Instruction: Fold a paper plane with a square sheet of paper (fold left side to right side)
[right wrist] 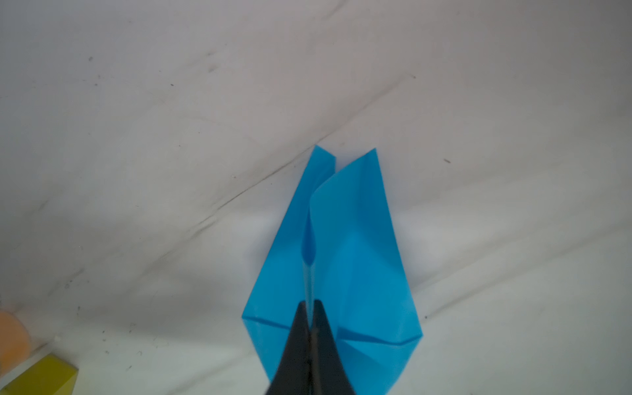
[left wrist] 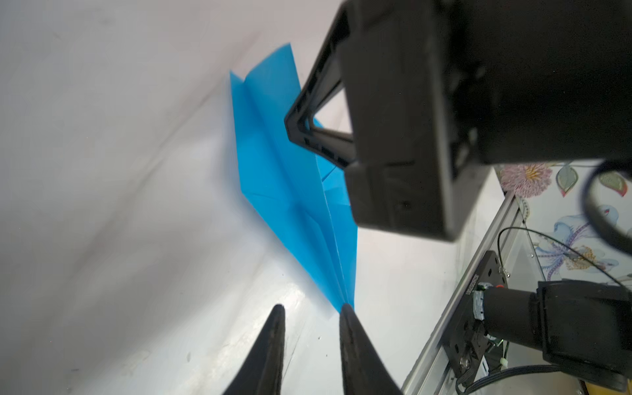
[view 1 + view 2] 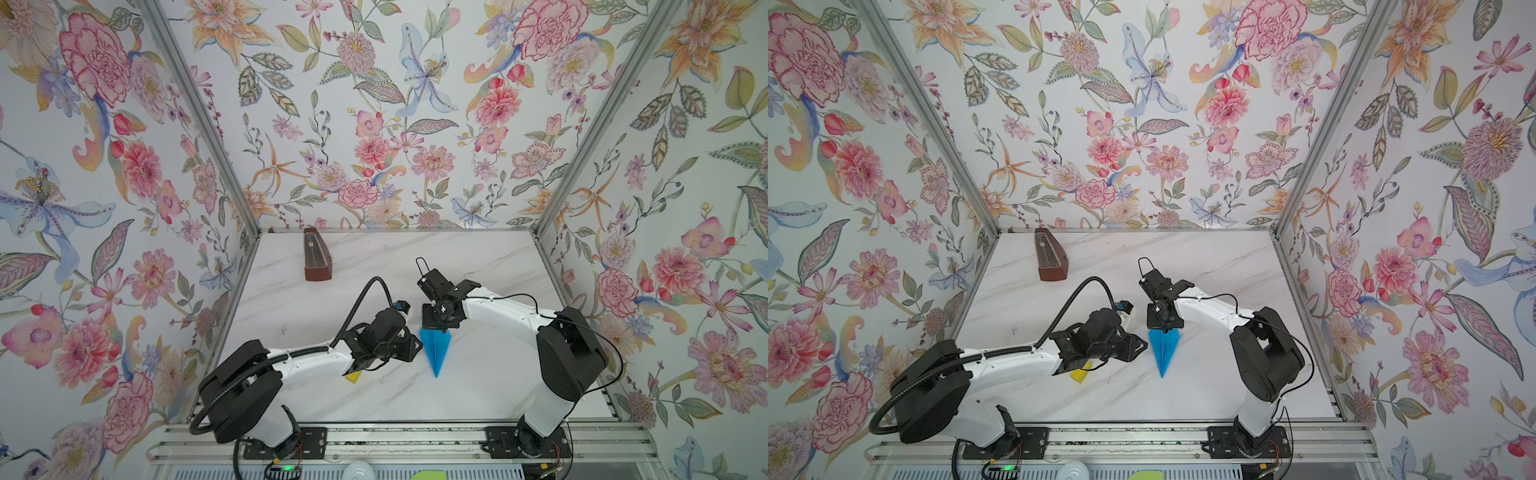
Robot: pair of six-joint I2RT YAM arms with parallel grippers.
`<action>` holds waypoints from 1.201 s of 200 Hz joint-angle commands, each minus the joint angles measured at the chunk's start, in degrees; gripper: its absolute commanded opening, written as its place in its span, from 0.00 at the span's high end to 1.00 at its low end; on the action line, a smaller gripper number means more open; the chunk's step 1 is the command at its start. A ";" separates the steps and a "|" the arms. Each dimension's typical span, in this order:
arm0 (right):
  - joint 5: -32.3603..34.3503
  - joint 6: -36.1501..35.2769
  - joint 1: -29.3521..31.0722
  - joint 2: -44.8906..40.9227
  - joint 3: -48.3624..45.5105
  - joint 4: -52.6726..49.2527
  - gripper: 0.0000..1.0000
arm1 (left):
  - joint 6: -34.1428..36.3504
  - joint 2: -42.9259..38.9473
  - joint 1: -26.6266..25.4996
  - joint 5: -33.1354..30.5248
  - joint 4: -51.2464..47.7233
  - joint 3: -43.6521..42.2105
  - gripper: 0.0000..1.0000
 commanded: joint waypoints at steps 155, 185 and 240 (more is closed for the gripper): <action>2.16 -0.33 2.48 12.26 3.56 -0.92 0.47 | 1.07 -7.83 7.62 -2.78 -3.76 -8.58 0.68; 2.46 -0.08 2.33 13.26 3.61 0.38 0.44 | 0.89 -7.96 7.81 -2.77 -3.81 -8.53 0.67; 2.37 -0.56 -1.56 17.97 8.43 3.98 0.37 | 1.07 -8.75 8.76 -3.30 -4.30 -8.99 0.67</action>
